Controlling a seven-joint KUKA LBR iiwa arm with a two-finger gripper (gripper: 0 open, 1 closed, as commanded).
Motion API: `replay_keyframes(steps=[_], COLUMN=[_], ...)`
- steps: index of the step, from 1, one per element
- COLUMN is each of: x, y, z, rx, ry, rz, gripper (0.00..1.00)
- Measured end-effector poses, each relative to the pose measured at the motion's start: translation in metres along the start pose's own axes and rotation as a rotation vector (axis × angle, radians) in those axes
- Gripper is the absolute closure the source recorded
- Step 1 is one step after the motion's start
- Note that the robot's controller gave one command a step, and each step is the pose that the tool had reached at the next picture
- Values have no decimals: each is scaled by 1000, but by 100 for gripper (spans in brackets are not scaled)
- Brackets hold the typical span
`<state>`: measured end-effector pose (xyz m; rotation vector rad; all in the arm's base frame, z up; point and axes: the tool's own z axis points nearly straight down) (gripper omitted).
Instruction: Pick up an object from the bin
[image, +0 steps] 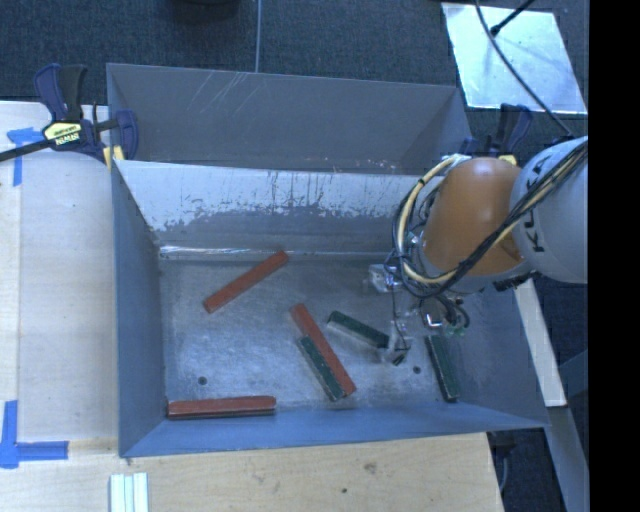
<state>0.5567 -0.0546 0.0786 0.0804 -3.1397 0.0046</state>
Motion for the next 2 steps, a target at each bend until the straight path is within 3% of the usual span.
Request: replay_keyframes(steps=[1,2], x=[-1,14], y=[4,27], z=[0,-129], rx=[-3,-2], ry=[0,-12], rz=[-5,-27], gripper=[100,100])
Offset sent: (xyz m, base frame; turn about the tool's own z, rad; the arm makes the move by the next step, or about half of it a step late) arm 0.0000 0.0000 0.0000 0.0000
